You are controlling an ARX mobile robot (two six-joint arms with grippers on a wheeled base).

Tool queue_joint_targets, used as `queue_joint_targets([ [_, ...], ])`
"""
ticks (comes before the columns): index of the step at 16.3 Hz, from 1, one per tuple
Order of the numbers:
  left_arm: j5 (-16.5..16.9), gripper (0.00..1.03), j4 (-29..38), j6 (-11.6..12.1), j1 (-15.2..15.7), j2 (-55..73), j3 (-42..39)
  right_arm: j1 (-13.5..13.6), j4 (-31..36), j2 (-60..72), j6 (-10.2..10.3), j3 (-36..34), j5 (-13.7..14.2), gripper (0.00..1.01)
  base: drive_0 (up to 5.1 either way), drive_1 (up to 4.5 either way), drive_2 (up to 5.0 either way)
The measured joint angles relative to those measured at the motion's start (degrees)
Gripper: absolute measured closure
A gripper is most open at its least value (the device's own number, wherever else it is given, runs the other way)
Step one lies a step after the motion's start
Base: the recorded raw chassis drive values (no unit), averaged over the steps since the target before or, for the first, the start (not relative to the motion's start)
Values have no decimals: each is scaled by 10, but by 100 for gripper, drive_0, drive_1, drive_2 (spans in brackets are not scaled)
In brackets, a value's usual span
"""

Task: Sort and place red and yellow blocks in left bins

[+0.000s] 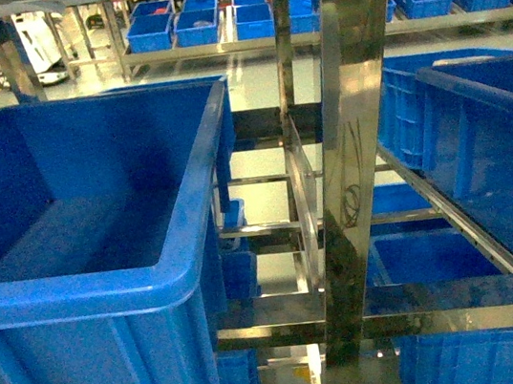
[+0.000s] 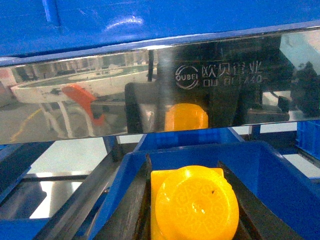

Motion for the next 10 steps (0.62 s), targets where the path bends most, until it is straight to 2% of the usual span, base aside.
queue_joint_targets([
  [3,0,77,0,0,0,0,0,-35,-33,45,-4,37,-14,73,0,0,0],
  [7,0,77,0,0,0,0,0,-84,-82,106,-41,66,-10,73,0,0,0],
  [10,0,77,0,0,0,0,0,-98,-76,143,-74,70,6,73,0,0,0],
])
